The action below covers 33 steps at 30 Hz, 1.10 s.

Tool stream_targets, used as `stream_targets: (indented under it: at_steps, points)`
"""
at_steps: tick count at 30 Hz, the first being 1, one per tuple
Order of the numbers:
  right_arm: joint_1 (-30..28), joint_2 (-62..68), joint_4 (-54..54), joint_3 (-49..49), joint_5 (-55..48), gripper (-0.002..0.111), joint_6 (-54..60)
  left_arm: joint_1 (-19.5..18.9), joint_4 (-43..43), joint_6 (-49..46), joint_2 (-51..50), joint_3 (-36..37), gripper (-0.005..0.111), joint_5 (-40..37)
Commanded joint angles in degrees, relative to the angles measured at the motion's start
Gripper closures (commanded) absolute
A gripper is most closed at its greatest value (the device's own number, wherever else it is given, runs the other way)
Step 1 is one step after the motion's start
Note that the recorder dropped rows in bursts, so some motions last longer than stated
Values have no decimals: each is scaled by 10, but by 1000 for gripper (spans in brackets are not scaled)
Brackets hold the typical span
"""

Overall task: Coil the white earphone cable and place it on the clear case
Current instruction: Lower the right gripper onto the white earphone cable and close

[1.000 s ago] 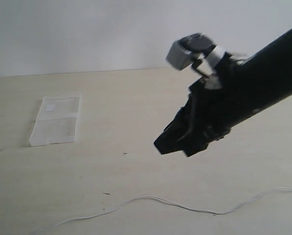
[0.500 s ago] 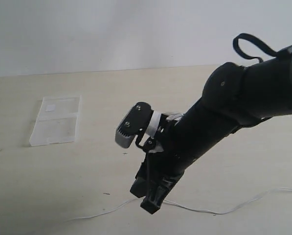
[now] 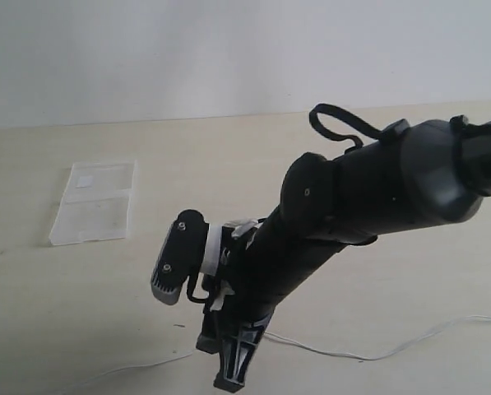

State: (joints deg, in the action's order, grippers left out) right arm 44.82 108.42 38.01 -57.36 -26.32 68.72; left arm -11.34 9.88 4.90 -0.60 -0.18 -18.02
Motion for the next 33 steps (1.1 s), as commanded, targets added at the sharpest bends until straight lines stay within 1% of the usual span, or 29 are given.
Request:
stream_targets:
  at_steps: [1,7,13,19,26,29,33]
  points:
    - [1,21,-51,-4,18,66,-12,-1,5,-3,-2,2,107,1]
    - [1,24,-86,-4,72,66,-24,-1,5,-3,-2,2,107,1]
    - [1,37,-84,-4,69,66,-24,-1,5,-3,-2,2,107,1]
    - [1,47,-84,-4,43,66,-30,-1,5,-3,-2,2,107,1]
    - [1,63,-84,-4,48,66,-49,-1,5,-3,-2,2,107,1]
    - [1,68,-84,-4,40,70,-49,-1,5,-3,-2,2,107,1]
    - [1,68,-84,-4,29,84,-49,-1,5,-3,-2,2,107,1]
